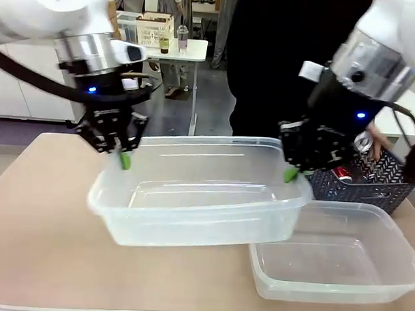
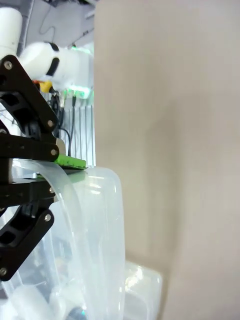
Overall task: Sort the waste into each basket.
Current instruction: Pick up the Organizing box on the left side of the table and lift it.
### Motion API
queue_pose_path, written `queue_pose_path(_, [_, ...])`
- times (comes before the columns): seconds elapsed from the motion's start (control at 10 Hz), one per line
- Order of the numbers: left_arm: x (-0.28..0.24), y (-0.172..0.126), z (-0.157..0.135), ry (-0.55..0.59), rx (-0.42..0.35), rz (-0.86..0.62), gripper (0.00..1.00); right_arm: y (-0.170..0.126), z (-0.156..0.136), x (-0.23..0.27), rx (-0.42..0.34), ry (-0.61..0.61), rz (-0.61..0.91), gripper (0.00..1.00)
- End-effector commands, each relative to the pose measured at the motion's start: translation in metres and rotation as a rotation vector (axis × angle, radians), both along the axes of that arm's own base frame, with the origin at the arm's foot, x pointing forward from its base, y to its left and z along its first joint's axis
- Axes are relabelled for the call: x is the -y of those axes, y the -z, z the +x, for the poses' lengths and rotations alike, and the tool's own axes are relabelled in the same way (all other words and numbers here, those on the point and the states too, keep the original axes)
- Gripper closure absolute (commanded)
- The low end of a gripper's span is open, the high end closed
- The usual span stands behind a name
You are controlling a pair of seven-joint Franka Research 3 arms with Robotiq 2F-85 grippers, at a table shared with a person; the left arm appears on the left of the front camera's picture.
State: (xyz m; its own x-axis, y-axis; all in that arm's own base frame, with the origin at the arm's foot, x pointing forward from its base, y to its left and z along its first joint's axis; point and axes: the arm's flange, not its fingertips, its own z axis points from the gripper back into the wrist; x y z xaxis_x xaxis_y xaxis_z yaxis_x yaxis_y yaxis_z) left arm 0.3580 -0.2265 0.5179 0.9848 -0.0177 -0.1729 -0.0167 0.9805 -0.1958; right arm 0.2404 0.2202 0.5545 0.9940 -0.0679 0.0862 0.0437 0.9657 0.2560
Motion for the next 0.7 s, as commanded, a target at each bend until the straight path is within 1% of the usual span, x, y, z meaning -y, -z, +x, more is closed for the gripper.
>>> queue_pose_path(0.0, [0.052, -0.017, 0.013, -0.063, -0.007, -0.076, 0.93, 0.001, 0.001, 0.003, 0.021, -0.037, 0.113, 0.91])
queue_pose_path(0.1, [0.065, -0.017, 0.017, -0.075, -0.010, -0.075, 0.93, 0.004, 0.005, 0.013, 0.001, -0.062, 0.129, 0.91])
queue_pose_path(0.2, [0.075, -0.015, 0.026, -0.112, -0.013, -0.072, 0.93, 0.006, 0.011, 0.022, -0.013, -0.093, 0.139, 0.91])
queue_pose_path(0.3, [0.080, -0.013, 0.031, -0.125, -0.012, -0.082, 0.93, 0.006, 0.019, 0.028, -0.015, -0.111, 0.155, 0.91])
queue_pose_path(0.4, [0.084, -0.010, 0.038, -0.145, 0.015, -0.074, 0.93, 0.008, 0.024, 0.030, 0.005, -0.137, 0.171, 0.91])
queue_pose_path(0.5, [0.083, -0.008, 0.043, -0.161, 0.022, -0.085, 0.93, 0.013, 0.029, 0.031, 0.033, -0.149, 0.169, 0.91])
queue_pose_path(0.6, [0.047, -0.001, 0.038, -0.058, -0.009, -0.012, 0.93, 0.022, 0.032, 0.029, 0.059, -0.119, 0.158, 0.91])
